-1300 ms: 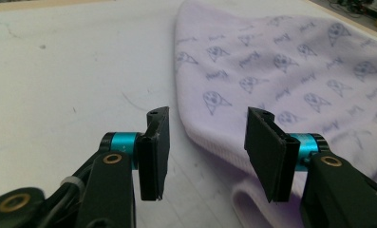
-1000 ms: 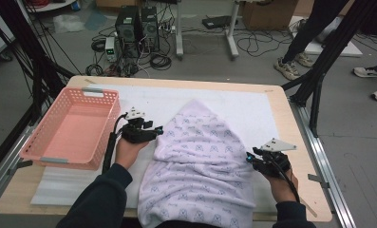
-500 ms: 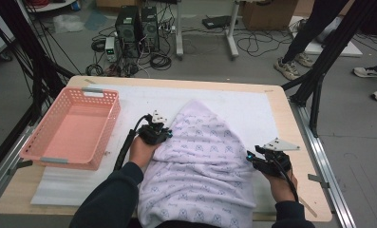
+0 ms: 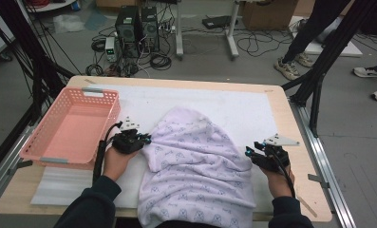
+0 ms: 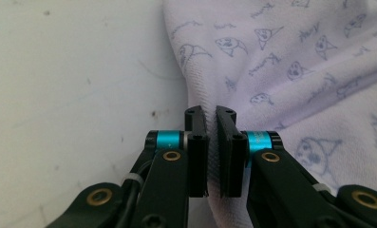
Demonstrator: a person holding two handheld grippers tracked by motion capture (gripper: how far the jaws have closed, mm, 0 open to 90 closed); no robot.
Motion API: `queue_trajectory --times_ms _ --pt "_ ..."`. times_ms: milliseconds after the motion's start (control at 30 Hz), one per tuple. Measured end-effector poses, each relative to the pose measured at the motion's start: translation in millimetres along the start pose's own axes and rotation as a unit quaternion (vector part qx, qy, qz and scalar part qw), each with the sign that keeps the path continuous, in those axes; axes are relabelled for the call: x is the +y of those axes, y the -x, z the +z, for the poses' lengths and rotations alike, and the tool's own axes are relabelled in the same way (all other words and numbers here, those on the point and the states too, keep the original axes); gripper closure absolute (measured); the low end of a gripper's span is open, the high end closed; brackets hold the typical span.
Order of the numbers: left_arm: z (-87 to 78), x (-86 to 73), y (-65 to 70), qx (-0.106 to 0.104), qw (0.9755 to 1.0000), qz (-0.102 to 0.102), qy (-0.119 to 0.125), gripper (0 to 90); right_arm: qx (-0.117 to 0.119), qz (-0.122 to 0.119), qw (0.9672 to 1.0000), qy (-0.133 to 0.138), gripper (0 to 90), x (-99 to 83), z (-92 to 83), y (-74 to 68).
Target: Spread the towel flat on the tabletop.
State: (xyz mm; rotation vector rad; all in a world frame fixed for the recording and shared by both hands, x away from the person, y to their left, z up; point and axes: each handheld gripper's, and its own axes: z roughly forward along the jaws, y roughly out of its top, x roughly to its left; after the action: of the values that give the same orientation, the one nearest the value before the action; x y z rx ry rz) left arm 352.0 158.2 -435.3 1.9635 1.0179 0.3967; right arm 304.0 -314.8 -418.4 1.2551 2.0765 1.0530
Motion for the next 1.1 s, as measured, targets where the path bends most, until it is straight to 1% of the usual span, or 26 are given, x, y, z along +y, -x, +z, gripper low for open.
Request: queue_trajectory --times_ms 100,167,200,233,267,333,367,400,467,500,533,600,633,667,700,733,767,800,833,867,900,933,967,1033,1067,1100 --pt "-4.5 -5.5 -2.7 0.003 1.0 -0.001 0.0 83.5 -0.002 0.007 1.0 0.002 57.3 10.8 11.4 1.3" --pt "-7.0 -9.8 -4.0 0.003 0.9999 -0.01 0.003 83.5 -0.003 0.009 1.0 0.002 57.4 13.5 14.8 1.4" --pt "-7.8 -10.8 -4.6 0.002 1.0 -0.008 -0.003 83.5 -0.002 0.012 0.9999 -0.002 57.5 18.6 23.7 1.5" --pt "-9.0 -12.1 -3.4 0.002 1.0 -0.004 0.001 83.5 0.0 0.014 0.9999 -0.006 58.7 20.8 29.6 2.0" --pt "-9.0 -12.1 -3.4 0.002 1.0 -0.004 0.001 83.4 0.0 0.014 0.9999 -0.006 58.7 20.8 29.6 2.0" --pt "-9.4 -13.3 -1.2 0.0 1.0 -0.003 -0.003 83.4 0.012 0.029 0.9992 -0.025 60.7 27.6 51.0 2.1" --pt "-9.4 -13.3 -1.2 0.0 1.0 -0.003 -0.003 83.4 0.012 0.029 0.9992 -0.025 60.7 27.6 51.0 2.1" --pt "-10.3 -13.6 -0.2 -0.002 1.0 -0.004 0.003 83.2 0.019 0.033 0.9987 -0.035 61.4 33.4 65.7 -0.4" --pt "-10.8 -14.1 -0.1 -0.005 0.9999 -0.008 0.009 83.1 0.024 0.038 0.9983 -0.037 61.5 39.8 79.8 -4.0" --pt "-10.8 -14.1 -0.1 -0.005 0.9999 -0.008 0.009 82.9 0.024 0.038 0.9983 -0.037 61.5 39.8 79.8 -4.0" --pt "-10.5 -14.3 -0.3 -0.005 0.9999 -0.01 0.01 82.7 0.036 0.052 0.9974 -0.036 61.0 46.7 92.3 -6.9" --pt "-10.5 -14.6 -1.4 -0.007 0.9998 -0.013 0.013 82.3 0.043 0.051 0.9968 -0.044 59.1 52.4 104.6 -10.8" --pt "-10.6 -14.6 -1.4 -0.007 0.9998 -0.013 0.013 82.3 0.043 0.051 0.9968 -0.044 59.1 52.4 104.6 -10.8" --pt "-10.6 -14.5 -1.2 -0.007 0.9998 -0.012 0.015 82.3 0.057 0.043 0.9956 -0.06 57.0 56.0 116.5 -17.2" --pt "-10.5 -14.4 -0.6 -0.008 0.9998 -0.012 0.015 82.3 0.071 0.039 0.9946 -0.065 56.0 57.1 121.9 -20.8" --pt "-10.5 -14.4 -0.6 -0.008 0.9998 -0.012 0.015 82.3 0.071 0.039 0.9946 -0.065 56.0 57.1 121.9 -20.8" --pt "-10.2 -14.4 -0.5 -0.01 0.9998 -0.011 0.014 82.3 0.076 0.019 0.9944 -0.071 53.2 60.3 127.8 -29.0" --pt "-9.9 -14.4 -0.8 -0.01 0.9998 -0.011 0.014 82.2 0.086 0.017 0.9936 -0.071 53.1 61.5 129.1 -32.1" --pt "-9.9 -14.4 -0.8 -0.01 0.9998 -0.011 0.014 82.2 0.086 0.017 0.9936 -0.071 53.1 61.5 129.1 -32.1" --pt "-9.6 -14.5 -0.6 -0.01 0.9998 -0.011 0.015 82.1 0.079 -0.008 0.9941 -0.075 49.9 62.8 131.6 -39.8" --pt "-9.1 -14.5 -0.2 -0.01 0.9998 -0.012 0.015 82.0 0.073 -0.021 0.9942 -0.076 48.9 63.2 132.1 -43.7" --pt "-9.1 -14.5 -0.2 -0.01 0.9998 -0.012 0.015 81.8 0.073 -0.021 0.9942 -0.076 48.9 63.2 132.1 -43.7" --pt "-8.9 -14.5 -0.1 -0.01 0.9998 -0.012 0.015 81.8 0.075 -0.035 0.9937 -0.076 55.2 63.9 132.1 -48.3" --pt "-8.2 -14.6 0.3 -0.01 0.9998 -0.012 0.014 81.7 0.077 -0.044 0.9932 -0.075 61.1 64.4 132.2 -52.4" --pt "-8.0 -14.5 0.2 -0.01 0.9998 -0.011 0.013 81.5 0.082 -0.046 0.9927 -0.077 66.8 64.8 132.0 -53.6" --pt "-7.6 -14.6 0.4 -0.01 0.9998 -0.012 0.013 81.5 0.082 -0.046 0.9927 -0.077 66.8 64.8 132.0 -53.6"
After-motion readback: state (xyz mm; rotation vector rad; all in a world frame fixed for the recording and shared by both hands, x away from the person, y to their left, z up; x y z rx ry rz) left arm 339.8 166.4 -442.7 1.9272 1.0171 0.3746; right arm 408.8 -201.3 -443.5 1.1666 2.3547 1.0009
